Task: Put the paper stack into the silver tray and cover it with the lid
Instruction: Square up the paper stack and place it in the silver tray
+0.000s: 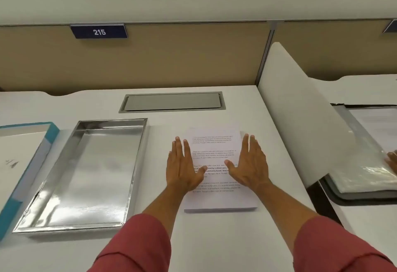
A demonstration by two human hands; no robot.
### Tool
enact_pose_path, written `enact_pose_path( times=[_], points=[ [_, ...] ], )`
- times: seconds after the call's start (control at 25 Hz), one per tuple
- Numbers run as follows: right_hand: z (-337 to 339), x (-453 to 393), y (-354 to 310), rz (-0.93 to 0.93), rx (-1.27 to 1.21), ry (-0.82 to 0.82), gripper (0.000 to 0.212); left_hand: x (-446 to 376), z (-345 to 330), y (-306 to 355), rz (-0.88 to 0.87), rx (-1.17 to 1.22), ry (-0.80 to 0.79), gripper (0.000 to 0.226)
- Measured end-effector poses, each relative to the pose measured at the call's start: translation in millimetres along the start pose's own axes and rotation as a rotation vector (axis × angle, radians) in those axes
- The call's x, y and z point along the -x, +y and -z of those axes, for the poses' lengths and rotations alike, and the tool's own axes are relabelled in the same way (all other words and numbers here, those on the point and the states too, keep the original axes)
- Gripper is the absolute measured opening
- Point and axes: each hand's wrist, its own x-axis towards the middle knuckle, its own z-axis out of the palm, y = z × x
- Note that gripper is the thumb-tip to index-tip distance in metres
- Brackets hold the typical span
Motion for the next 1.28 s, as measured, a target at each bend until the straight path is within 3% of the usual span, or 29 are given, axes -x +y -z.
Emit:
enact_pose_path(
  times=[0.16, 0.4, 0.6, 0.84, 1.08, 1.28],
  points=[
    [-11.2, -2.5, 1.7, -0.245, -0.204, -0.128, 0.104, 0.2, -16.8, -4.3, 0.256, 0.256, -0.170, 0.101],
    [-21.2, -12.1, -2.9, -0.426, -0.361, -0.172, 0.087, -8.4, -21.0, 2.0, 0.281, 0.340, -0.136, 0.089],
    [-20.5, -28.9, 4.0, -0.559, -0.490, -0.224, 0.071, -19.7, -16.6, 7.5, 0.467, 0.424, -0.139, 0.074],
    [-14.4, -44.7, 14.9, -0.581, -0.695, -0.302, 0.053, -40.0, -10.8, 1.4, 0.671, 0.617, -0.168, 0.058],
    [-11.9, -45.4, 11.4, -0.538, -0.613, -0.274, 0.057, -45.7, -7.6, -0.5, 0.623, 0.661, -0.195, 0.050],
    [-10.0, -44.8, 13.4, -0.538, -0.781, -0.223, 0.055, -45.5, -8.7, -5.6, 0.604, 0.796, -0.146, 0.035]
  ],
)
